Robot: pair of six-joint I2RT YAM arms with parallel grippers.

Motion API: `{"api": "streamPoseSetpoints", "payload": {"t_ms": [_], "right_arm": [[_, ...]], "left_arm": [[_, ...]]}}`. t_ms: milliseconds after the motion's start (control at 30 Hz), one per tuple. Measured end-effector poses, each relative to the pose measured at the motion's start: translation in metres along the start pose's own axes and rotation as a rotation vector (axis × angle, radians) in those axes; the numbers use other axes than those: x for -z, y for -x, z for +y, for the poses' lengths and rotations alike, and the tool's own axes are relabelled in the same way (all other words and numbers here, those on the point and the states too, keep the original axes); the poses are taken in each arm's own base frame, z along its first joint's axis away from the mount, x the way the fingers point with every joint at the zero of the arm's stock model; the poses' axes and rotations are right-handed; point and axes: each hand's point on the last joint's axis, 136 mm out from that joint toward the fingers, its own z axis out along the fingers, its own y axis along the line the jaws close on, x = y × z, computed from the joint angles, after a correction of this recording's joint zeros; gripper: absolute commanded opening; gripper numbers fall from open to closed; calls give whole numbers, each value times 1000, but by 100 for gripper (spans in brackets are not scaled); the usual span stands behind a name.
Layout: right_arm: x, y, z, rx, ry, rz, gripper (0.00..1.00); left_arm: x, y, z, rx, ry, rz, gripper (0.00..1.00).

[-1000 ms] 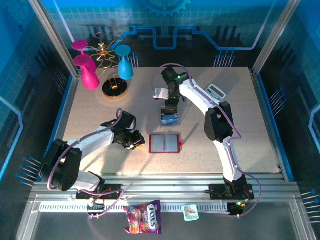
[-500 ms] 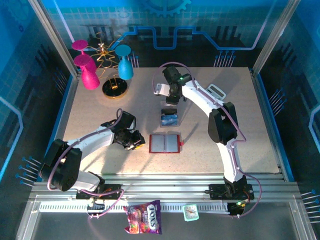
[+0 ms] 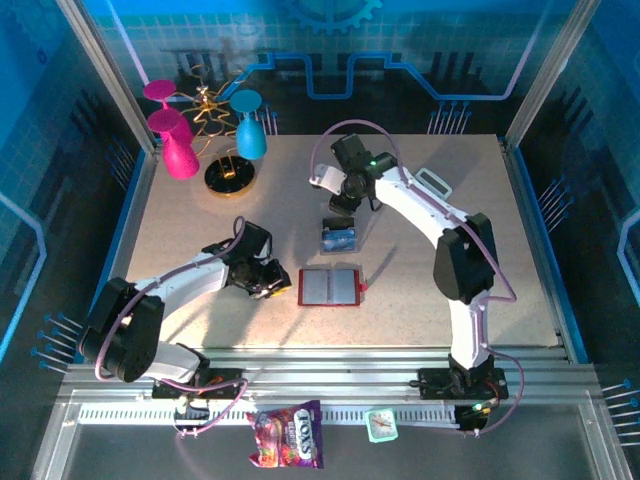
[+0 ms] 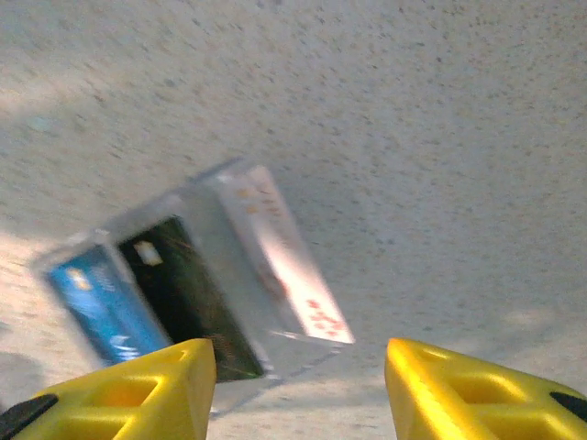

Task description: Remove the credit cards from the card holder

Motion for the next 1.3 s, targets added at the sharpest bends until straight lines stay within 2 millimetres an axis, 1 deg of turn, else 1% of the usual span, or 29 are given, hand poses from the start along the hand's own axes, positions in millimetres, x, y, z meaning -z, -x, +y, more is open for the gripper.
{"api": "streamPoseSetpoints", "payload": {"t_ms": [100,233,367,467,567,700,800,1000,1167,1300], "right_arm": [[11,0,19,-113,38,-36,51],[25,-6,39,-274,76,-63,49],[37,-12,59,-438,132,-82,42],[41,-13,73,-553,189,-87,40],[40,-17,88,-644,247,-79,38],[33,-25,112,-742,321,-44,34],[30,-28,127,-816,376,-14,33],[24,-26,148,-937,498,-7,31],[15,-31,165,-1011,577,3,33],[10,-29,170,-1040,610,7,34]], "left_arm": [[-2,2,-3,-5,-14,0,16],[-9,2,-4,-4,-26,10,16],[-14,1,-5,-4,-41,28,14],[-18,2,-7,-8,-56,34,13],[-19,3,-11,-14,-74,34,13],[-22,4,-14,-17,-89,41,11],[-24,4,-16,-19,-99,47,10],[-28,5,-19,-8,-117,55,7],[-31,3,-18,1,-122,68,5],[-34,1,-15,4,-121,77,4]]}}
